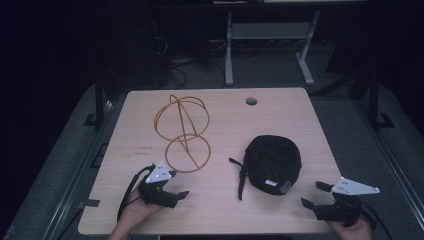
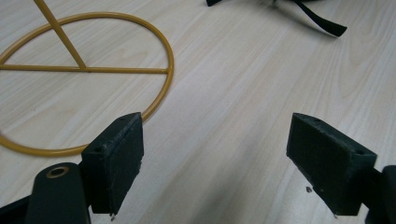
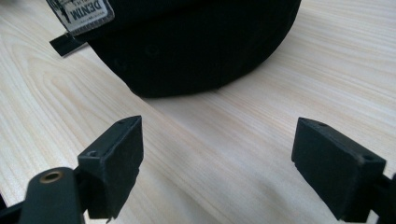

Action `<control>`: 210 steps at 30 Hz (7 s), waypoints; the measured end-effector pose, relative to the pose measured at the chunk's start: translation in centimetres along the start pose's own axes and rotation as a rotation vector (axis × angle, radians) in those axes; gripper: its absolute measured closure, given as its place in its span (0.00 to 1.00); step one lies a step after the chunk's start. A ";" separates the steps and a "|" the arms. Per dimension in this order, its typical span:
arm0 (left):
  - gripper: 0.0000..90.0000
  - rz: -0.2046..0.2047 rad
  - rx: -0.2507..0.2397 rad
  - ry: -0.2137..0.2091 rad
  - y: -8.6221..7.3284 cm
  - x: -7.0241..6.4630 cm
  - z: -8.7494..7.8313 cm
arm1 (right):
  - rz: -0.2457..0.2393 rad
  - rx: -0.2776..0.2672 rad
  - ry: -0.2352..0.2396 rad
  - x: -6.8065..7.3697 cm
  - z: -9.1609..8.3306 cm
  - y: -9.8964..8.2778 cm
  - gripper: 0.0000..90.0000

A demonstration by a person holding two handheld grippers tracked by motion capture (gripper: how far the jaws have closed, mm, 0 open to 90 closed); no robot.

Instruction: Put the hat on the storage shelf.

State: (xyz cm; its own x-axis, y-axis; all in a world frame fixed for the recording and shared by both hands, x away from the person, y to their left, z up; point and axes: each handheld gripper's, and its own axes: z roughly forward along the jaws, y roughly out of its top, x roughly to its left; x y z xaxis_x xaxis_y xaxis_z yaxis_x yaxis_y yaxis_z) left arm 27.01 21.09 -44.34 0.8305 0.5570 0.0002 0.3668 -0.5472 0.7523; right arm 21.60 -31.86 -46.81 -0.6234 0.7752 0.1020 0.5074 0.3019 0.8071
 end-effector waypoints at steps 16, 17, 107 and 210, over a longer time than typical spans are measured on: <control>0.21 -0.012 -0.036 -0.029 0.4 -0.4 -0.3 | -0.011 -0.007 0.012 0.3 0.0 0.3 0.18; 0.21 -0.003 -0.039 -0.030 0.5 -0.5 -0.3 | -0.007 -0.006 0.013 0.3 0.0 0.3 0.17; 0.29 0.256 0.060 -0.417 16.5 -10.0 13.3 | -0.011 -0.027 0.044 0.3 -0.4 0.4 0.17; 0.54 0.224 -0.076 -0.341 19.0 -6.3 4.1 | -0.087 -0.309 0.164 1.0 -0.9 9.7 0.98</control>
State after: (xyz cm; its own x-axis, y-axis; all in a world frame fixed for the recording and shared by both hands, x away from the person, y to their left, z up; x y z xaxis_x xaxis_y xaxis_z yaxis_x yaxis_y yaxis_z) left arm 30.49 4.62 -32.70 0.9822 0.1835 -0.0393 0.1400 -0.5769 0.8047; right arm 25.42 -28.65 -38.36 -0.7564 0.6469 0.0972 0.2601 0.1611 0.9521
